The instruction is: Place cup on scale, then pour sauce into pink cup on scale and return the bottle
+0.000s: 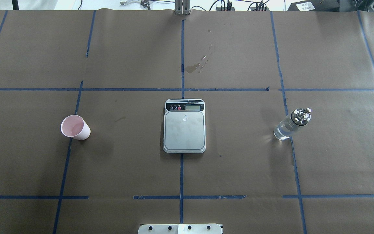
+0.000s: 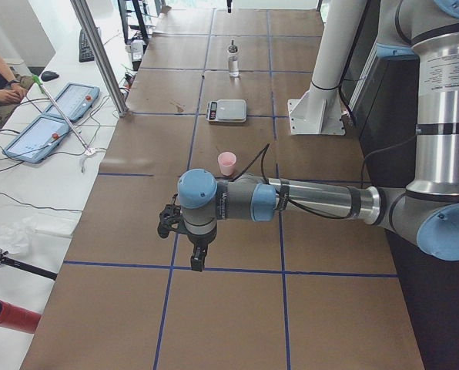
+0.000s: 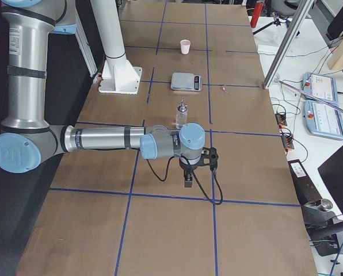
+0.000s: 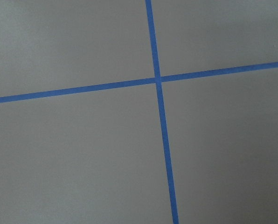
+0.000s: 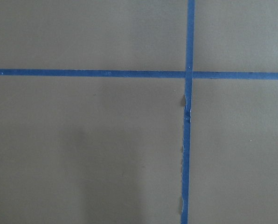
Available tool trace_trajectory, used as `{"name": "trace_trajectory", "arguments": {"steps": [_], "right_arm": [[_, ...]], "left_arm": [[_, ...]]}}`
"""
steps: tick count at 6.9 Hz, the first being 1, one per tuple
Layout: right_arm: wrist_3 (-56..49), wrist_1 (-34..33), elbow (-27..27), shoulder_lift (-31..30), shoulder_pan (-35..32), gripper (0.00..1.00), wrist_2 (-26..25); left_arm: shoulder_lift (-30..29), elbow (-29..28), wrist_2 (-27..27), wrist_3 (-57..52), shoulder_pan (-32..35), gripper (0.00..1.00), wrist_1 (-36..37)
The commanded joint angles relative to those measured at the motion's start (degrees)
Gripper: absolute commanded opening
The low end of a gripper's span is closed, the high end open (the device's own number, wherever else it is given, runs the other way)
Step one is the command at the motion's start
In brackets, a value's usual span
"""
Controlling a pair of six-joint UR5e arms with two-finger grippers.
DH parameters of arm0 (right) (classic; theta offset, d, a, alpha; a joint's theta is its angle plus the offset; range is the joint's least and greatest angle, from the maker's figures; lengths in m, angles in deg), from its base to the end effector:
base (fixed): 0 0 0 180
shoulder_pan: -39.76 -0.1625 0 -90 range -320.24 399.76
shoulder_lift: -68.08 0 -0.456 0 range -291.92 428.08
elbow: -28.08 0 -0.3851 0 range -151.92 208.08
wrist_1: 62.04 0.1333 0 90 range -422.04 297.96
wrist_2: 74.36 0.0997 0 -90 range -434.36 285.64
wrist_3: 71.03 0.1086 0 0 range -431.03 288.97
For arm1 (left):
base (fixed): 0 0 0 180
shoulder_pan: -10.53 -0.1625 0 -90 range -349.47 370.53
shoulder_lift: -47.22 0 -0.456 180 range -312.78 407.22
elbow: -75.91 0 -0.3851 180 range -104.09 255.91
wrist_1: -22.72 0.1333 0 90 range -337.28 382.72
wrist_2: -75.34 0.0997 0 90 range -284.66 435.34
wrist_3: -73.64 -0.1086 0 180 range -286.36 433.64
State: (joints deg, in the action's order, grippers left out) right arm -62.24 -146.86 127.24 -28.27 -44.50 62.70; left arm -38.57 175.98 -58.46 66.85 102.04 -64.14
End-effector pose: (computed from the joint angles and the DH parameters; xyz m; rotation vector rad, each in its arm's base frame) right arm 0.0092 -0.4464 0.6562 0.0268 -0.8299 -0.0071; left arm -0.0700 -0.4512 0.6515 0.1004 0.7594 0.1058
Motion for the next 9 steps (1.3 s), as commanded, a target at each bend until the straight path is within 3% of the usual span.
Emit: {"name": "trace_trajectory", "arguments": {"steps": [1, 3, 5, 6, 7, 9], "right_arm": [[0.0, -0.1, -0.1, 0.1, 0.1, 1.0, 0.0], [0.1, -0.2, -0.2, 0.2, 0.1, 1.0, -0.2], [-0.1, 0.0, -0.5, 0.5, 0.1, 1.0, -0.3], [-0.2, 0.1, -0.3, 0.6, 0.1, 1.0, -0.2], [-0.3, 0.4, -0.4, 0.6, 0.4, 1.0, 0.7], [0.2, 3.0, -0.5, 0.6, 1.0, 1.0, 1.5]], "left_arm": [[-0.1, 0.8, -0.9, 0.5, 0.0, 1.0, -0.1], [-2.3, 1.0, -0.9, 2.1, -0.1, 1.0, -0.6], [-2.6, 3.5, -5.0, 4.0, -0.1, 1.0, -3.8], [-3.2, 0.9, -7.2, 12.3, -1.6, 1.0, -5.7], [-4.6, 0.7, -7.4, 14.4, -6.1, 1.0, -12.5], [-7.4, 3.3, -6.9, 27.7, -16.1, 1.0, -16.9]]}}
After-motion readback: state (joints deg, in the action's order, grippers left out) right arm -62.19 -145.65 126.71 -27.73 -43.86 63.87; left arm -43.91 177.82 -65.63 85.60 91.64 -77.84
